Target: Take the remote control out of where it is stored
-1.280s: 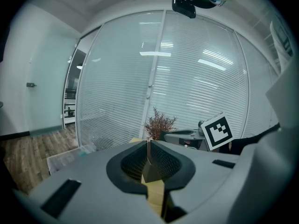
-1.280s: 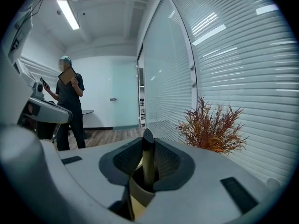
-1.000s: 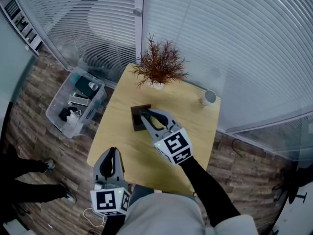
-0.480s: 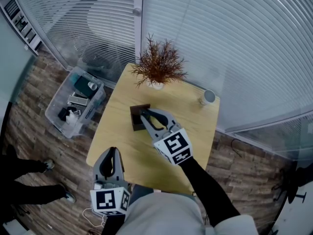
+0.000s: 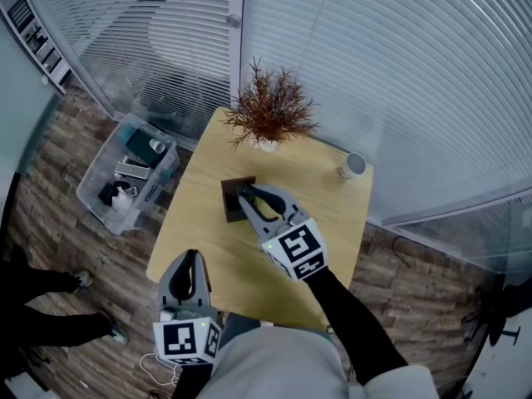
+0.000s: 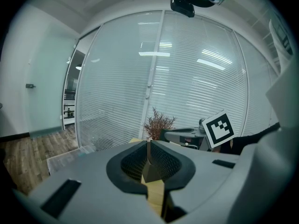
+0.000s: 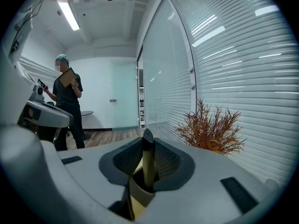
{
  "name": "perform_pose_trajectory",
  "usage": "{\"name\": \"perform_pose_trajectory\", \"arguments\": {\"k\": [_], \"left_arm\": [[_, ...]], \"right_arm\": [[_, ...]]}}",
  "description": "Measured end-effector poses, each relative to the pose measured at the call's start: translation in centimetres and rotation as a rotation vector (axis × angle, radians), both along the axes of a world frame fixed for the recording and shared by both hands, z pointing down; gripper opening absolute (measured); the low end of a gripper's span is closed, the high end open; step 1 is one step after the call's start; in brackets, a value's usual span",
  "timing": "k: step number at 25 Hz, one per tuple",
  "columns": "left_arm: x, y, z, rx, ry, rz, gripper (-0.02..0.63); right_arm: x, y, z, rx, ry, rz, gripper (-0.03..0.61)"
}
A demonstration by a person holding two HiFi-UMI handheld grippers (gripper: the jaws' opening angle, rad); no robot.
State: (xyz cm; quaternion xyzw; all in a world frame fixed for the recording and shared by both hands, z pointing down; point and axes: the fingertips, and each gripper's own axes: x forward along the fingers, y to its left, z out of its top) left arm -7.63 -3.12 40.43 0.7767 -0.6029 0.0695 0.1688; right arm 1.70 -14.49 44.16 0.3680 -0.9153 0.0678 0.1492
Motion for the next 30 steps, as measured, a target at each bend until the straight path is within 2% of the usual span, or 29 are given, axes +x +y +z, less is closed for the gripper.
{"name": "perform_pose_trajectory", "arguments": {"k": [30], "left_arm": [[-0.16, 0.19, -0.15, 0.006, -0.002, -0.002, 0.028]], "right_arm": [[0.05, 0.34, -0.81, 0.017, -0.002, -0.002, 0.077]]}}
